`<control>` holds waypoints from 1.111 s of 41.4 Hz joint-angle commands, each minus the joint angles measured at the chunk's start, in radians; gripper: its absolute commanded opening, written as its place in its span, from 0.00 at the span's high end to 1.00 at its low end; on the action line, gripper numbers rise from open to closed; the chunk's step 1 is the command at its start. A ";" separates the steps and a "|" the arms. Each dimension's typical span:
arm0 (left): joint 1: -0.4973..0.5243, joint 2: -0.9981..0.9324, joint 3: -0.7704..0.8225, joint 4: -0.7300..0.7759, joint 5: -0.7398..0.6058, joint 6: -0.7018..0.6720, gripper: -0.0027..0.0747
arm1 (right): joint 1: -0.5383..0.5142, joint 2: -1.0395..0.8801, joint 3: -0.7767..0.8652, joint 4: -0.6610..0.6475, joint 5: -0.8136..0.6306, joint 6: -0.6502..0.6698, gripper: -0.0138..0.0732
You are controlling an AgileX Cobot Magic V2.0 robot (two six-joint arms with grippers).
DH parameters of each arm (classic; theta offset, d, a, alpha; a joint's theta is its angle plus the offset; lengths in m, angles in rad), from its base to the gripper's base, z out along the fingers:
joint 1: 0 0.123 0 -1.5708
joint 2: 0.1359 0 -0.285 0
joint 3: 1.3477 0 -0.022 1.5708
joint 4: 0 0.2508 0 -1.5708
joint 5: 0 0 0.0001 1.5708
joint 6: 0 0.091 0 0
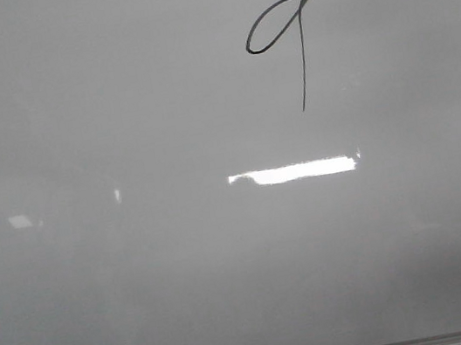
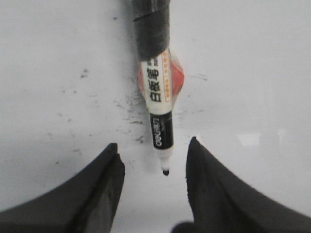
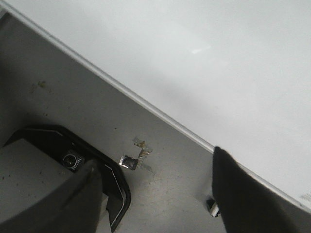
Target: Write number 9 on whiteboard
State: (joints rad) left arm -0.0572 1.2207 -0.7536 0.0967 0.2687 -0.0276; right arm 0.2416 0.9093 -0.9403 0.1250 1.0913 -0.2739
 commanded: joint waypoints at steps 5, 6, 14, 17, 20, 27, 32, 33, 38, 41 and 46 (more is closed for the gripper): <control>-0.055 -0.198 -0.081 0.012 0.217 0.000 0.57 | -0.004 -0.136 0.011 -0.061 -0.070 0.164 0.26; -0.076 -0.233 -0.086 0.012 0.247 0.000 0.57 | -0.004 -0.160 0.022 -0.061 -0.080 0.169 0.26; -0.209 -0.393 -0.093 0.010 0.393 0.028 0.57 | -0.004 -0.309 0.095 -0.070 -0.115 0.195 0.26; -0.253 -0.435 -0.093 0.007 0.440 0.021 0.57 | -0.004 -0.352 0.111 -0.090 -0.104 0.214 0.26; -0.291 -0.475 -0.093 -0.005 0.485 0.021 0.57 | -0.004 -0.394 0.123 -0.130 -0.083 0.256 0.26; -0.327 -0.518 -0.093 -0.032 0.499 0.021 0.57 | -0.004 -0.455 0.144 -0.197 -0.062 0.338 0.26; -0.327 -0.518 -0.093 -0.032 0.492 0.021 0.57 | -0.004 -0.460 0.157 -0.197 -0.062 0.338 0.26; -0.327 -0.518 -0.093 -0.032 0.490 0.021 0.57 | -0.004 -0.460 0.161 -0.197 -0.061 0.338 0.26; -0.327 -0.516 -0.093 -0.032 0.481 0.021 0.62 | -0.004 -0.460 0.174 -0.196 -0.054 0.328 0.31; -0.327 -0.516 -0.093 -0.032 0.479 0.021 0.70 | -0.004 -0.460 0.178 -0.196 -0.052 0.312 0.41; -0.327 -0.516 -0.093 -0.032 0.477 0.021 0.85 | -0.004 -0.460 0.179 -0.196 -0.052 0.311 0.64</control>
State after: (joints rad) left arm -0.3765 0.7067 -0.8121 0.0688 0.8195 0.0000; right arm 0.2416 0.4431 -0.7389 -0.0532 1.0918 0.0515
